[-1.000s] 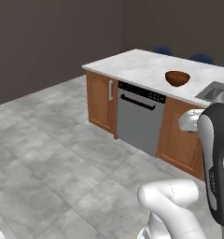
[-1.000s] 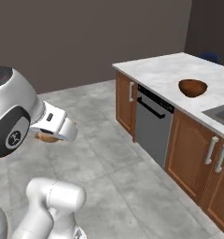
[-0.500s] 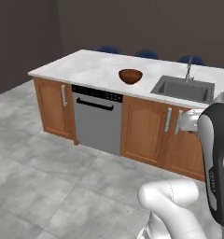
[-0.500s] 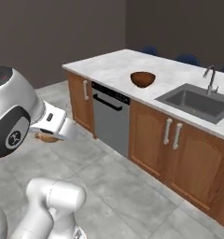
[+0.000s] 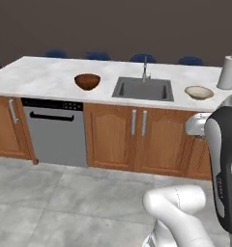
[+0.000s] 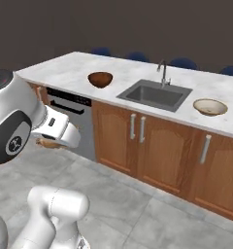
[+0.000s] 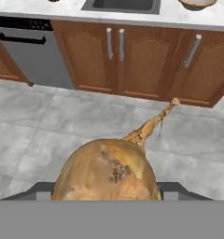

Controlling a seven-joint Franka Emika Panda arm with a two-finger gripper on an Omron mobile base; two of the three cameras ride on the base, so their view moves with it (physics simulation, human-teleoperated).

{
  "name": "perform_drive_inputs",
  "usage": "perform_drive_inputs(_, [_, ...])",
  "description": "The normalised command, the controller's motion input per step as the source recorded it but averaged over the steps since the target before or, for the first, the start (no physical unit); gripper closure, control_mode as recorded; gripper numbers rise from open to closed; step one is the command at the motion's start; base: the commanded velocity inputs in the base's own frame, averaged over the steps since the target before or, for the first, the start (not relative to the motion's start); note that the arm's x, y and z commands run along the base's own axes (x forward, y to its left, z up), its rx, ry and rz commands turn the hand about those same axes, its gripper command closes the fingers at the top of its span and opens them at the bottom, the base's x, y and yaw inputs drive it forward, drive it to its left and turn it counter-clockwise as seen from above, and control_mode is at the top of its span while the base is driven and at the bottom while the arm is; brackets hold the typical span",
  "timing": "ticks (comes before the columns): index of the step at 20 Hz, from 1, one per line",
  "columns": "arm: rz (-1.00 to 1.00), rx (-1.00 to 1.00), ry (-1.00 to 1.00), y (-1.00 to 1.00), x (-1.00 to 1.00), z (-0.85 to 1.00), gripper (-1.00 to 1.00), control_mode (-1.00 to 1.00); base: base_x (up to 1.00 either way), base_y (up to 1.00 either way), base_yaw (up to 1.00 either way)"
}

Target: Pick the onions from the cabinet and place them in one bowl. Pick the mango from the sink and place it in the other bowl.

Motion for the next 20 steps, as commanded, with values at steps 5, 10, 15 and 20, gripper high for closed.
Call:
perform_drive_inputs(5, [0.0, 0.0, 0.0, 0.0, 0.0, 0.0, 1.0, 1.0, 0.15, 0.06, -0.44])
perform_drive_inputs(10, [0.0, 0.0, 0.0, 0.0, 0.0, 0.0, 1.0, 1.0, 0.63, 0.35, -0.3])
perform_drive_inputs(15, [0.0, 0.0, 0.0, 0.0, 0.0, 0.0, 1.0, 1.0, 0.79, 0.25, -0.22])
perform_drive_inputs(20, [0.0, 0.0, 0.0, 0.0, 0.0, 0.0, 1.0, 1.0, 0.72, 0.11, -0.25])
